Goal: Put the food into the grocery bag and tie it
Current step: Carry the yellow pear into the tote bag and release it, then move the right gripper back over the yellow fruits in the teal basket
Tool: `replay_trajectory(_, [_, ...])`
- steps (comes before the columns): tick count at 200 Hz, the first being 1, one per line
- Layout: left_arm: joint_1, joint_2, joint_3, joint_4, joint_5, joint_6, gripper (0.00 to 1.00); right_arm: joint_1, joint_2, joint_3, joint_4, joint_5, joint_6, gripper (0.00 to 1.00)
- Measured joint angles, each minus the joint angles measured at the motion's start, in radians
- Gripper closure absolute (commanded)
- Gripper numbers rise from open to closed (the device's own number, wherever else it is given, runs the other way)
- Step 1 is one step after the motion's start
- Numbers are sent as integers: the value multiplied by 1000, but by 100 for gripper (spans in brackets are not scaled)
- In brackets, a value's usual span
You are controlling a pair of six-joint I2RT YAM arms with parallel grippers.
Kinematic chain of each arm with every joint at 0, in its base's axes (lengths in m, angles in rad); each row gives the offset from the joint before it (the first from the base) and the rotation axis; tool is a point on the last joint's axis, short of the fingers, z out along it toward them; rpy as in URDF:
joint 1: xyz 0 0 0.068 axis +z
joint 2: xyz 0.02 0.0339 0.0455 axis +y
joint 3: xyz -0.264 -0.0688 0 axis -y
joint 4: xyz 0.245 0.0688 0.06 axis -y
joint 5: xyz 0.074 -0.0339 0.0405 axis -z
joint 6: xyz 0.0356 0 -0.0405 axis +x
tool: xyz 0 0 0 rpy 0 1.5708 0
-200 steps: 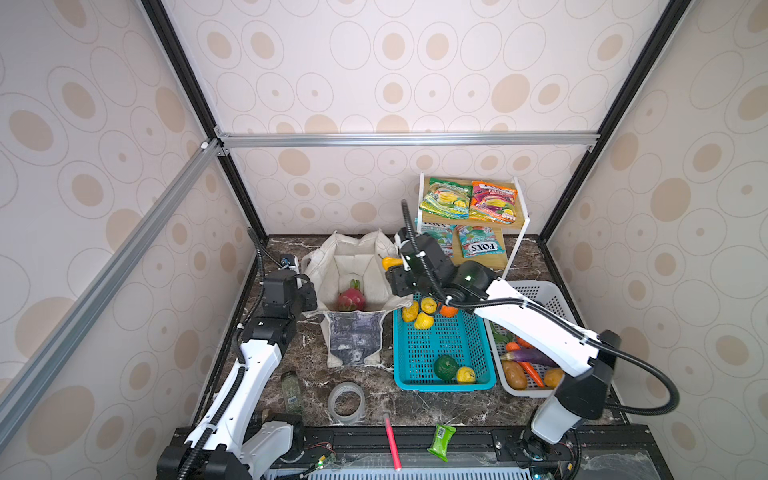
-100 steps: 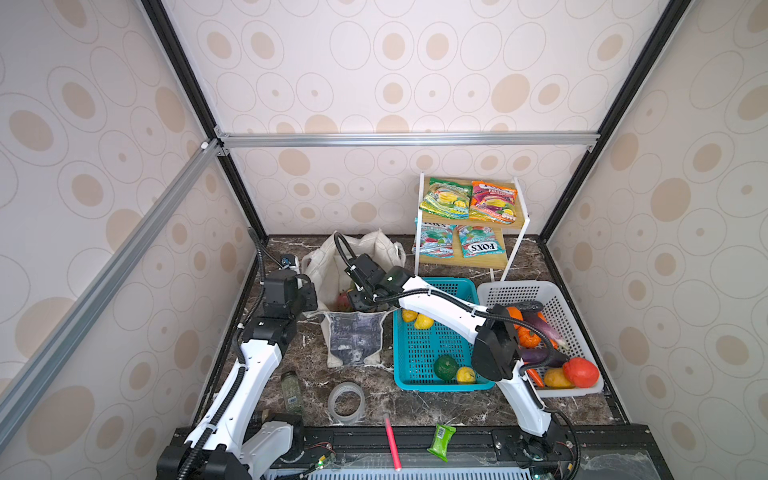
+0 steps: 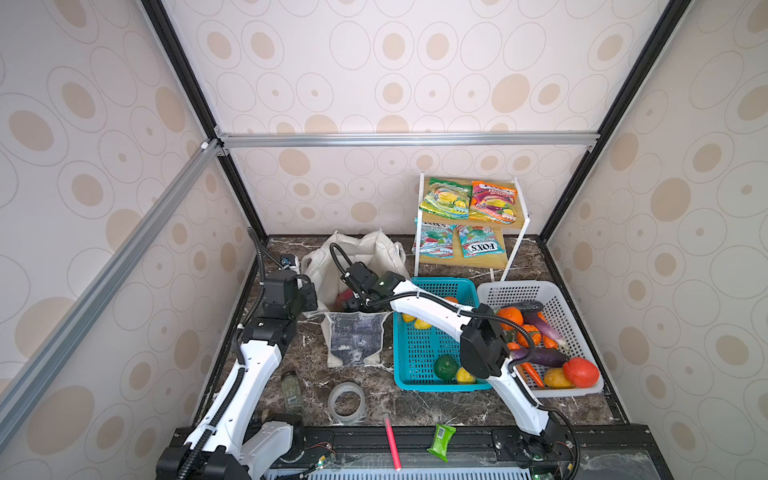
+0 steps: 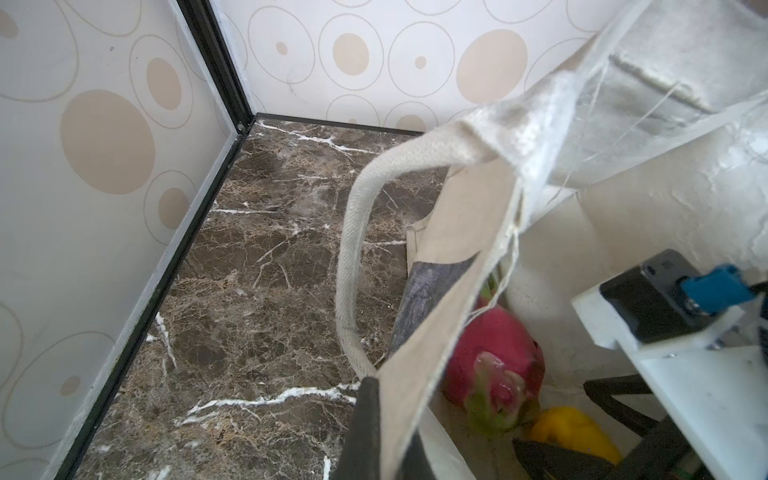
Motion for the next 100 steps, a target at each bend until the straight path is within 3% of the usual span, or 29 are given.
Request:
replay_trajectory(15, [0,0,0,0,0,0,100,2,-4,34,-5,1,-10,0])
replay_trajectory(64, [0,0,0,0,0,0,100,18,-132,48,-38,59,-30,0])
replay_trajectory(100, [0,0,0,0,-1,0,100,31,-293,48,-87,208,23,0])
